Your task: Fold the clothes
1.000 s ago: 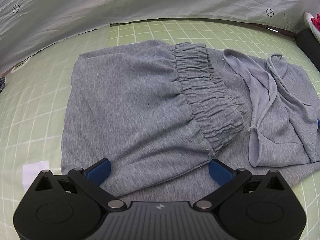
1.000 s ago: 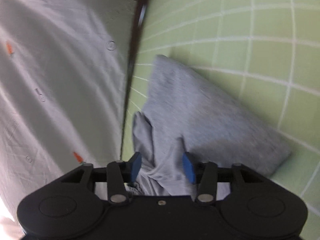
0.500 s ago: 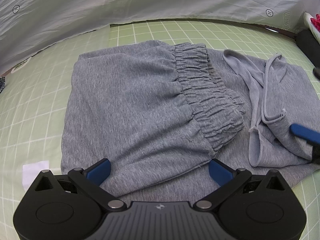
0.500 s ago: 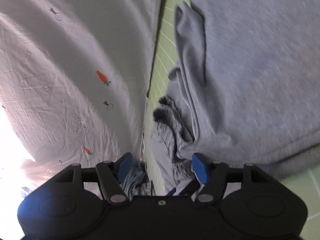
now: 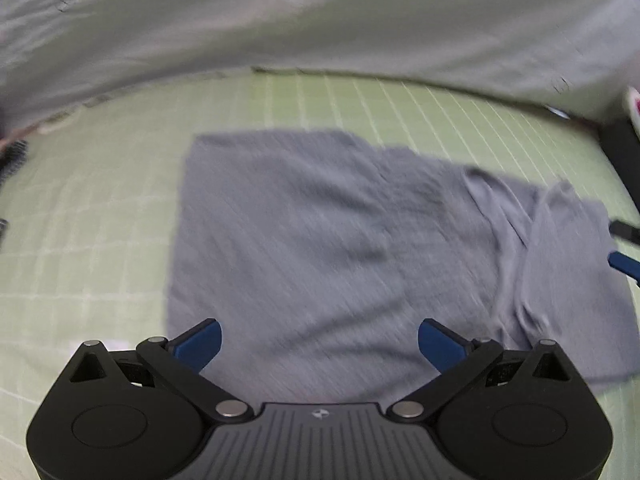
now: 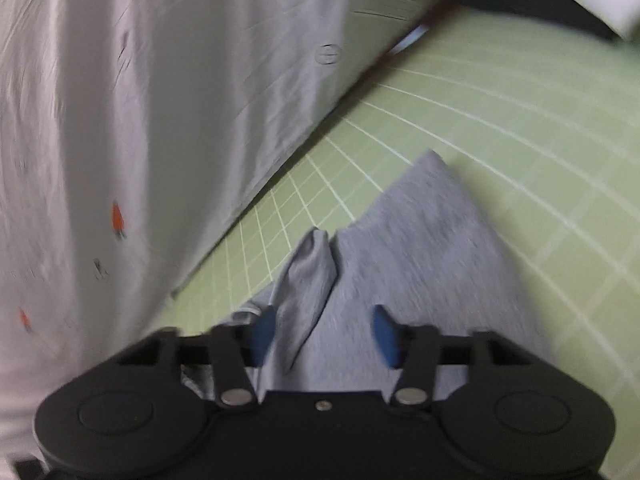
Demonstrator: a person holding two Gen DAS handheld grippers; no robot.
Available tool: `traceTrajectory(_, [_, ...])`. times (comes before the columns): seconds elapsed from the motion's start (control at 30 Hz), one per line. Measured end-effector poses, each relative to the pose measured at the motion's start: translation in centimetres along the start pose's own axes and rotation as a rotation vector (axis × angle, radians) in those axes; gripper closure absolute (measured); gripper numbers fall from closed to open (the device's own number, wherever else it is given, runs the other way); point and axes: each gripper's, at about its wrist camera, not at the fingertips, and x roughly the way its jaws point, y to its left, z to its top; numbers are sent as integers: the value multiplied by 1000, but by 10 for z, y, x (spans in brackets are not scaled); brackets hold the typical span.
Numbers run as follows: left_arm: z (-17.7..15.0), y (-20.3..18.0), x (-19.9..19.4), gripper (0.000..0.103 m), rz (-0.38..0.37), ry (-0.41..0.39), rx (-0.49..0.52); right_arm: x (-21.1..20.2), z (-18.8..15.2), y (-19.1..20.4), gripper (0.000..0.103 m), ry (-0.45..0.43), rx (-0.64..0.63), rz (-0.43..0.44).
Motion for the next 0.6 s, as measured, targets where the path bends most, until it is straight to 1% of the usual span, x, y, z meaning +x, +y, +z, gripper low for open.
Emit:
traceTrajectory(0.1, [14,14,8,0,78,-15,-7,14,4,16,55,3,-136,-63])
traceTrajectory(0.2, [23,26,25,0,125,17,-31,32,7,37,55,-3,-230,-94])
traceTrajectory(0.3, [24,38,44,0,150,75,-69,53,7,51,54,10,-303,-150])
traceTrajectory(0.33, [22,41,47,0,146,83,-88,60,7,55,54,17,-323,-173])
traceTrajectory(0.4, [18,48,49,0,117,75,-136,74,6,62,55,31,-365,-219])
traceTrajectory(0.47, [16,49,50,0,110,61,-132,88,5,69,71,45,-407,-265])
traceTrajectory(0.5, [15,48,50,0,110,53,-126,95,5,72,91,52,-427,-288])
traceTrajectory(0.53, [14,48,50,0,109,45,-124,102,5,76,99,59,-448,-311])
traceTrajectory(0.57, [13,47,50,0,109,37,-122,108,4,79,99,63,-466,-329])
traceTrajectory(0.6, [12,47,49,0,109,28,-122,106,5,81,100,43,-468,-308])
